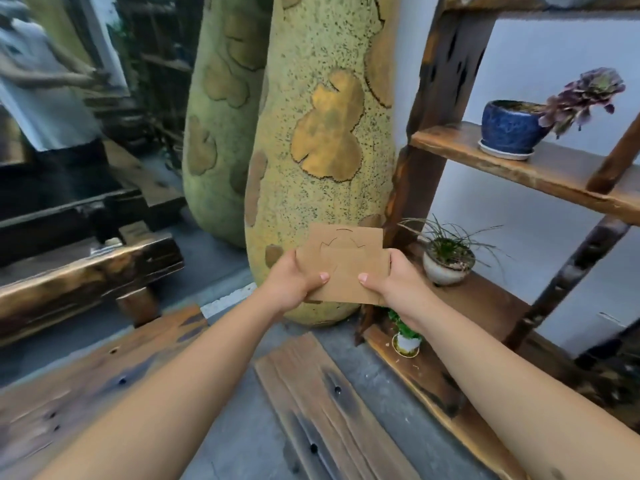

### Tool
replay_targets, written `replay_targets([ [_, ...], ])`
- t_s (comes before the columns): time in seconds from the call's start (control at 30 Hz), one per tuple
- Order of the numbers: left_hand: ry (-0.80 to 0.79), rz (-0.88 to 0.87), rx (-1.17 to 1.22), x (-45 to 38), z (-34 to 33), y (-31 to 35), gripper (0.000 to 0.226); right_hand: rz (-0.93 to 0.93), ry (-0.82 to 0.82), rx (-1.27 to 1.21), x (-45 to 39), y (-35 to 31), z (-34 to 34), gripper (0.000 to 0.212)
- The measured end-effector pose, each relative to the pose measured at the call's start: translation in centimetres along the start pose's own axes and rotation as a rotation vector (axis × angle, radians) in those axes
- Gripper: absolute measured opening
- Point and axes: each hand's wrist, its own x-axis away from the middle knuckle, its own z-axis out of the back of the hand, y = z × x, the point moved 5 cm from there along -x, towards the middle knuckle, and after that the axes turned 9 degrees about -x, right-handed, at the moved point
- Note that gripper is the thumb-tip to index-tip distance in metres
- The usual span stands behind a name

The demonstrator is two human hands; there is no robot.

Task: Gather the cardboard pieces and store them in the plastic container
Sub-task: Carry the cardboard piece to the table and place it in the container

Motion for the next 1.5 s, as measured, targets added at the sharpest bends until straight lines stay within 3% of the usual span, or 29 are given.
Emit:
replay_targets([
  [0.43,0.318,0.195,-0.061,6.4,18.6,-11.5,0.053,-0.017,-0.371,0.071,-0.2,1.1,-23.0,0.042],
  [0.9,0.85,0.49,0.101,19.6,32.0,-23.3,0.054,-0.03,-1.0,0.211,4.7,3.0,-47.6,0.043],
  [1.23,1.37,0.64,0.333,34.9,32.2,-27.2,0.057,-0.031,-1.563,0.218,17.2,3.7,-60.2,0.042],
  [1.5,1.754,0.817,0.416,47.3,23.7,-28.1,0.043,0.041,-1.983,0.312,31.4,6.4,-61.3,0.043],
])
